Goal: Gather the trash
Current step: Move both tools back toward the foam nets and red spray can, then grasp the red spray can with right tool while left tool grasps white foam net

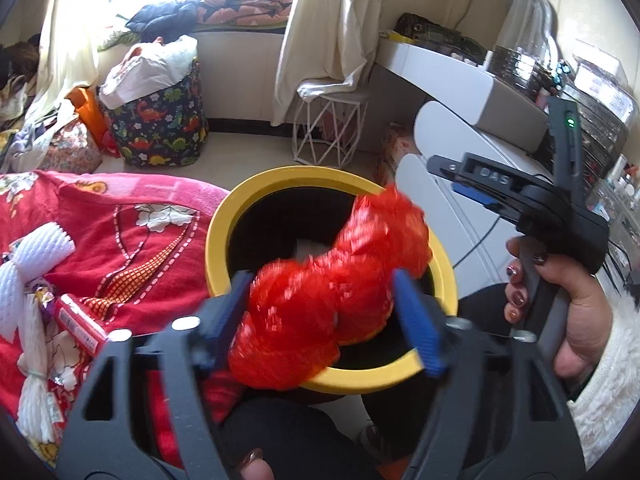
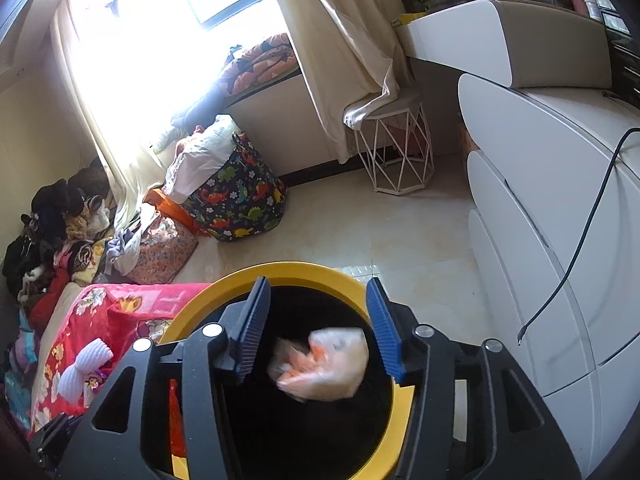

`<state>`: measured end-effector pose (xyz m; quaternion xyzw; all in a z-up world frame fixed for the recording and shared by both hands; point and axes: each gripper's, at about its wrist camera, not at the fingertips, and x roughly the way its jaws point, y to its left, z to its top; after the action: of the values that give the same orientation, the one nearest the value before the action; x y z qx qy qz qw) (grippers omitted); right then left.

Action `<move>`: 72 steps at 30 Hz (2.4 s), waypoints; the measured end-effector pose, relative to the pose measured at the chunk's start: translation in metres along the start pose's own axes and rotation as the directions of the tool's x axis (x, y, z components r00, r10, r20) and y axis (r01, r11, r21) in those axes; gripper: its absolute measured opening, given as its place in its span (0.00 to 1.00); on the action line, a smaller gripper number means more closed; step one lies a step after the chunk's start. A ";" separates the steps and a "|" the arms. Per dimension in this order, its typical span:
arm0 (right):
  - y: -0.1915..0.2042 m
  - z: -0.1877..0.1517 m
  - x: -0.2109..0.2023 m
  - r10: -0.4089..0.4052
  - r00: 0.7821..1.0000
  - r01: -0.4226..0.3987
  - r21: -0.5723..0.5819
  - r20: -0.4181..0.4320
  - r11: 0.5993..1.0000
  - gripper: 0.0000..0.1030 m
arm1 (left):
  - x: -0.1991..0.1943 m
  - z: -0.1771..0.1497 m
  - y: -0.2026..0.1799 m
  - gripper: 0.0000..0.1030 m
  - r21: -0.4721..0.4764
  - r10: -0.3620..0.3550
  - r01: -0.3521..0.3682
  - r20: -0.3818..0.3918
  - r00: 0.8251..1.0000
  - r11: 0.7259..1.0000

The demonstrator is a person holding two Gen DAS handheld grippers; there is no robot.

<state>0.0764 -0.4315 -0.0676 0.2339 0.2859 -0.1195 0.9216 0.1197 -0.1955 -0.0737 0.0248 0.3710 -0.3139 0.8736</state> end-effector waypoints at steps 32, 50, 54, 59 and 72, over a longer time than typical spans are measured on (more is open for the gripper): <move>0.103 -0.028 -0.038 0.269 0.962 -0.242 -0.306 0.050 0.921 0.73 | -0.088 0.000 0.072 0.89 -0.215 0.275 -0.221 0.268 0.923 0.951; 0.174 -0.059 -0.041 0.369 0.927 -0.358 -0.438 -0.064 0.824 0.80 | -0.117 -0.009 0.124 0.89 -0.323 0.393 -0.299 0.283 0.875 0.898; 0.192 -0.070 -0.037 0.386 0.917 -0.386 -0.476 -0.103 0.790 0.81 | -0.125 -0.012 0.140 0.89 -0.353 0.425 -0.319 0.283 0.860 0.880; 0.216 -0.085 -0.027 0.399 0.900 -0.429 -0.517 -0.174 0.741 0.81 | -0.130 -0.018 0.160 0.89 -0.393 0.466 -0.348 0.263 0.845 0.851; 0.259 -0.129 0.011 0.353 0.875 -0.483 -0.580 -0.330 0.656 0.81 | -0.125 -0.037 0.206 0.89 -0.460 0.502 -0.386 0.160 0.850 0.800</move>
<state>0.1160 -0.1444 -0.0740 -0.0282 0.3329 0.2254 0.9152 0.1468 0.0460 -0.0562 -0.1161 0.2874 -0.0135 0.9507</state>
